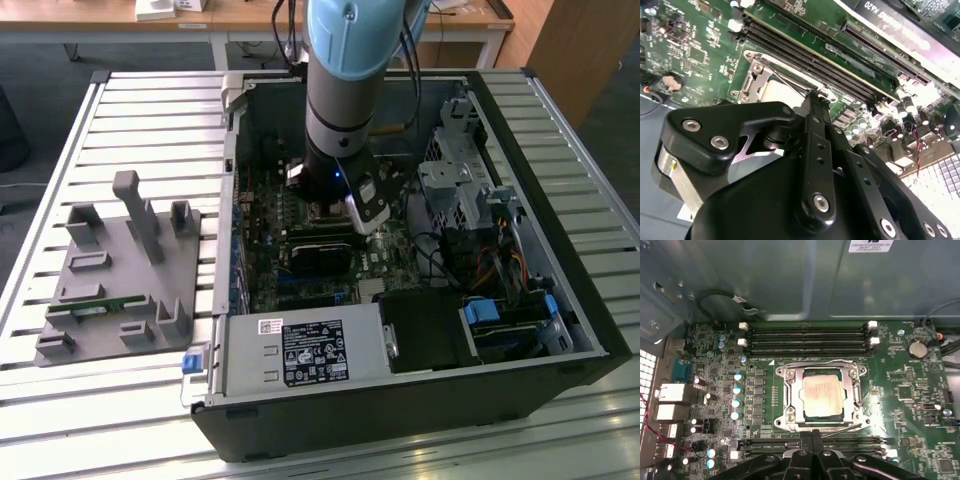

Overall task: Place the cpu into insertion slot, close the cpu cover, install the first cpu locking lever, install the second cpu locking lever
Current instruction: 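Install the second cpu locking lever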

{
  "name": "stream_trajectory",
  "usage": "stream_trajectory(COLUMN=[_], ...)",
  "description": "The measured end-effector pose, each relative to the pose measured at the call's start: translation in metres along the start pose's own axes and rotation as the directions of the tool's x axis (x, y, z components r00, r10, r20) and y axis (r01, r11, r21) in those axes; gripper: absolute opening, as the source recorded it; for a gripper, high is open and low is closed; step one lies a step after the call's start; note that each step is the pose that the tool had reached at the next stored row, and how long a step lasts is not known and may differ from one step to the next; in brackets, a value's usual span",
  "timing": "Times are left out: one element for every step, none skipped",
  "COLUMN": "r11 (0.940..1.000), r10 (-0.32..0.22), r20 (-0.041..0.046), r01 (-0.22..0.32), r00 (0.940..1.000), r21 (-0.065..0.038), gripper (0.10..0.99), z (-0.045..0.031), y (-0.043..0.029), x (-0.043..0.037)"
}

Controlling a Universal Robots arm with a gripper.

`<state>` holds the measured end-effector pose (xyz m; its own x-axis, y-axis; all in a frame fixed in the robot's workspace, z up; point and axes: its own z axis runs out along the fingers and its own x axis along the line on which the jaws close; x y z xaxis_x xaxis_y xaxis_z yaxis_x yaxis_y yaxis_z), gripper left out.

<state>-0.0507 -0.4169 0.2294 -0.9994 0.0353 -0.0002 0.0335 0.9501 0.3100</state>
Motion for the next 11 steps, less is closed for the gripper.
stream_trajectory(r11=[1.0000,1.0000,1.0000,1.0000,1.0000,1.0000,1.0000,1.0000,1.0000,1.0000,1.0000], r10=[0.000,0.000,0.000,0.000,0.000,0.000,0.000,0.000,0.000,0.000,0.000], r20=[0.0001,0.0000,0.0000,-0.0001,-0.0001,-0.0001,0.0000,0.0000,0.0001,0.0000,-0.0001], r01=[0.000,0.000,0.000,0.000,0.000,0.000,0.000,0.000,0.000,0.000,0.000], r00=[1.0000,1.0000,1.0000,1.0000,1.0000,1.0000,1.0000,1.0000,1.0000,1.0000,1.0000], r21=[0.000,0.000,0.000,0.000,0.000,0.000,0.000,0.000,0.000,0.000,0.000], gripper=[0.106,0.106,0.106,0.106,0.106,0.106,0.106,0.106,0.106,0.106,0.106], z=[0.0019,0.0036,0.0053,0.0067,0.0074,0.0077,0.0082,0.0088,0.0096,0.0105,0.0117], y=[-0.0006,-0.0012,-0.0018,-0.0022,-0.0025,-0.0028,-0.0030,-0.0032,-0.0034,-0.0038,-0.0042], x=[0.0005,0.0008,0.0011,0.0018,0.0030,0.0051,0.0066,0.0075,0.0080,0.0080,0.0081])
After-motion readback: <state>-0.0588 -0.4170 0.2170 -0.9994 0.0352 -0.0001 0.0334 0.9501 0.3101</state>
